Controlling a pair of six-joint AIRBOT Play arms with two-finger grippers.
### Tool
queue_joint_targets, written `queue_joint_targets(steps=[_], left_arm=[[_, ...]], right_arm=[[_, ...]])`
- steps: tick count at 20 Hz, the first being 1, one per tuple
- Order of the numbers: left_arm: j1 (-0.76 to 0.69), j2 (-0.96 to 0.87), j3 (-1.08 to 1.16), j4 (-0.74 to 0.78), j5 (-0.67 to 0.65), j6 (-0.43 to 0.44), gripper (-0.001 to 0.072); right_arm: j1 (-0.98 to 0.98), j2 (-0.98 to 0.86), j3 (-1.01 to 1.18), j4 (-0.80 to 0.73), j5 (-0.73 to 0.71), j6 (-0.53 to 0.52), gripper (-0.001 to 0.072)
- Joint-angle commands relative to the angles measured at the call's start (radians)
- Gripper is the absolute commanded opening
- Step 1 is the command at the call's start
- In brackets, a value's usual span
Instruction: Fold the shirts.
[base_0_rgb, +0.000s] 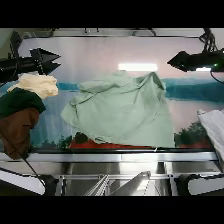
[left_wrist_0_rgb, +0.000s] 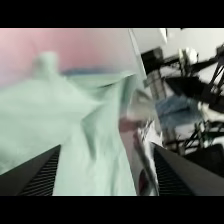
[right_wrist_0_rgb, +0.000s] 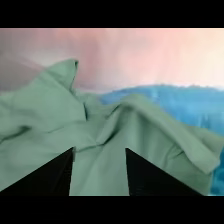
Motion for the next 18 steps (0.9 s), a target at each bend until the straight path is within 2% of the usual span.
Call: queue_joint_targets(steps=[1,3,5,7,9,11,14,18], left_arm=[[0.072,-0.149,0.174,-0.081,-0.058,-0.015,0.0634],[0.114,-0.141,0.241,0.033,-0.127,-0.103,0.0634],[0.135,-0.109,0.255,0.229,-0.219,-0.19,0.0634],[0.138,-0.053,0.17,0.399,-0.273,-0.213,0.0634],[0.138,0.02,0.009,0.542,-0.254,-0.209,0.0634],[0.138,0.075,-0.148,0.604,-0.223,-0.177,0.0634],[0.14,0.1,-0.281,0.601,-0.182,-0.148,0.0634],[0.138,0.1,-0.344,0.595,-0.174,-0.142,0.0634]], right_arm=[[-0.069,-0.037,0.001,0.014,0.077,0.009,0.0434],[-0.159,0.004,0.001,0.014,0.243,0.017,0.0434],[-0.228,0.033,-0.024,0.001,0.415,0.027,0.043],[-0.285,0.089,-0.148,-0.005,0.504,0.028,0.0428],[-0.332,0.158,-0.326,-0.014,0.485,0.018,0.0428],[-0.38,0.217,-0.505,-0.108,0.43,0.024,0.0428],[-0.427,0.255,-0.713,-0.212,0.335,0.038,0.0429],[-0.414,0.255,-0.94,-0.213,0.187,0.004,0.043]])
